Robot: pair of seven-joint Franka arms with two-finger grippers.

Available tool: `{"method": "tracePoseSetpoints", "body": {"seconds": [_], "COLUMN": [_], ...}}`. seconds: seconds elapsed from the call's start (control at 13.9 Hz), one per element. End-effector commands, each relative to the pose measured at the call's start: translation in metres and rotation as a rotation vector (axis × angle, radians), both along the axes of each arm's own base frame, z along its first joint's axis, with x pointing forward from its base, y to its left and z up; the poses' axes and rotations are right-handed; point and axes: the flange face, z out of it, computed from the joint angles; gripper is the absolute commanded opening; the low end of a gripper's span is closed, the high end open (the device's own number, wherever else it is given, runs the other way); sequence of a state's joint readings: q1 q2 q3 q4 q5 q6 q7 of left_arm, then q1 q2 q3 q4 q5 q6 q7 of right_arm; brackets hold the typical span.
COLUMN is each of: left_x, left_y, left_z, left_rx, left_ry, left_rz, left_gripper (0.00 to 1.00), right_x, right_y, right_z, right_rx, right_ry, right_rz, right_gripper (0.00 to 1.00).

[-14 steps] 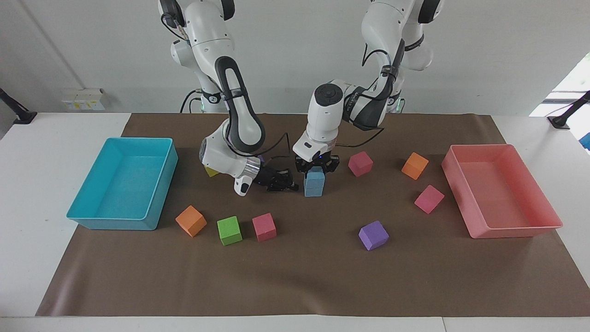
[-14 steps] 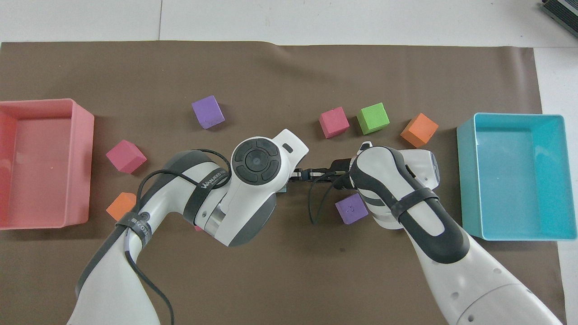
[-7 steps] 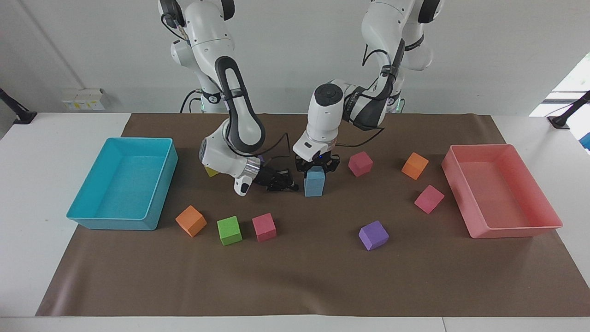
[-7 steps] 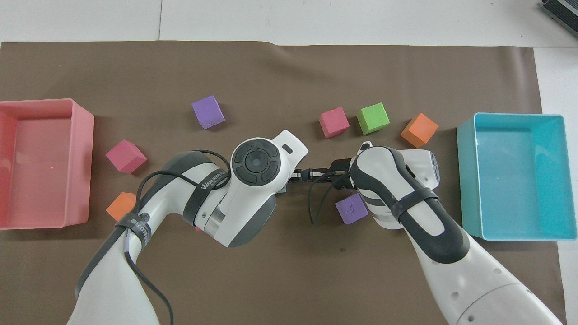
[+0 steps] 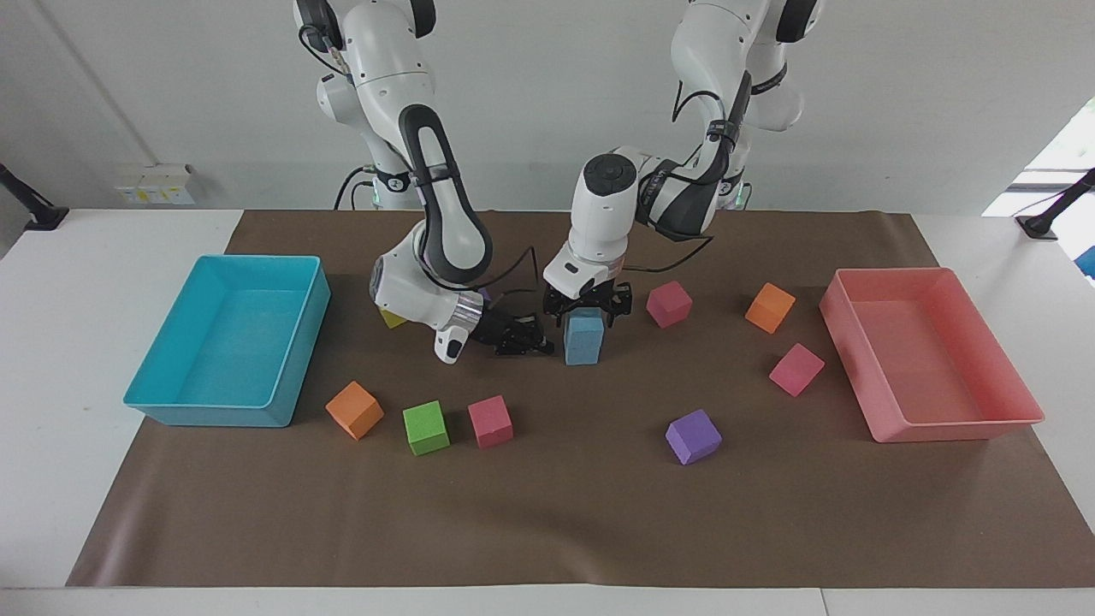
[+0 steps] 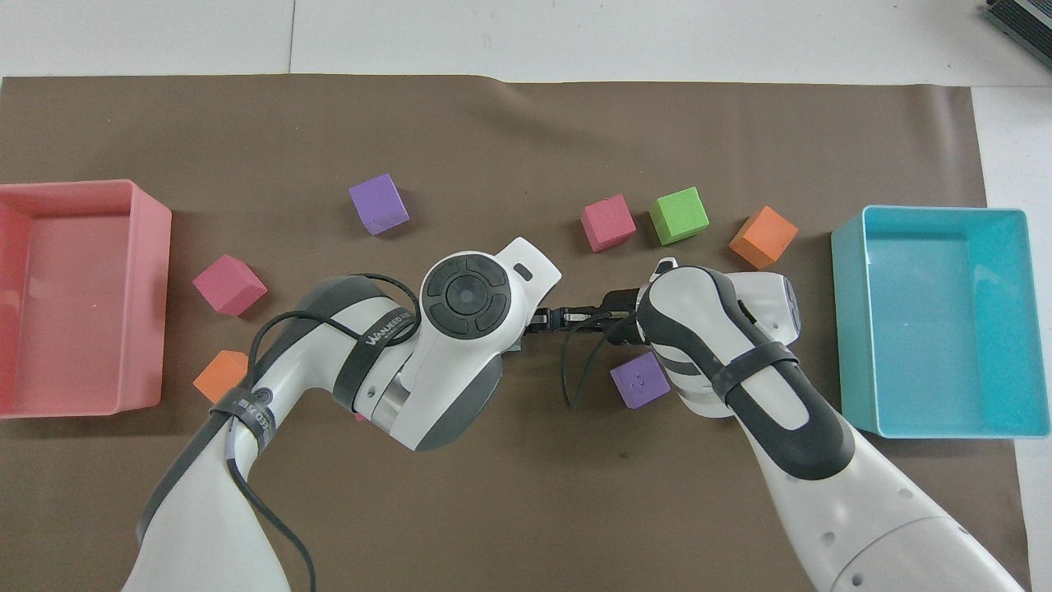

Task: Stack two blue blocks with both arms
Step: 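Lower the blue cube onto the center cube and open the left gripper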

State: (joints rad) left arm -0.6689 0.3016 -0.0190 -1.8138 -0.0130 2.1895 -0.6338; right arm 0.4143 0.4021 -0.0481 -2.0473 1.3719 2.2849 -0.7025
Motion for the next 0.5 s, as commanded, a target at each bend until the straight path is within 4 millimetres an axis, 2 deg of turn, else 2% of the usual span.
{"method": "tracePoseSetpoints", "body": {"seconds": [0.0,0.22,0.36,0.43], "left_x": [-0.010,-0.015,-0.021,-0.015], "left_y": [0.008,0.019,0.036,0.051], "left_z": [0.030,0.061,0.081,0.091], "left_rx": [-0.015,-0.016,0.003,0.001], "left_ry": [-0.033,-0.036,-0.020,-0.029], "left_rz": [-0.005,-0.008,-0.046,-0.047], "left_gripper": [1.00,1.00,1.00,1.00], "right_x": [0.002,0.005,0.011,0.012], "right_y": [0.000,-0.007,-0.010,-0.011], "right_z": [-0.002,-0.001,0.012,0.021], "right_rx": [0.006,0.008,0.012,0.013], "right_ry": [-0.033,-0.054,-0.072,-0.085], "right_rz": [-0.011,-0.006,-0.016,-0.017], "right_gripper": [0.00,0.00,0.00,0.00]}}
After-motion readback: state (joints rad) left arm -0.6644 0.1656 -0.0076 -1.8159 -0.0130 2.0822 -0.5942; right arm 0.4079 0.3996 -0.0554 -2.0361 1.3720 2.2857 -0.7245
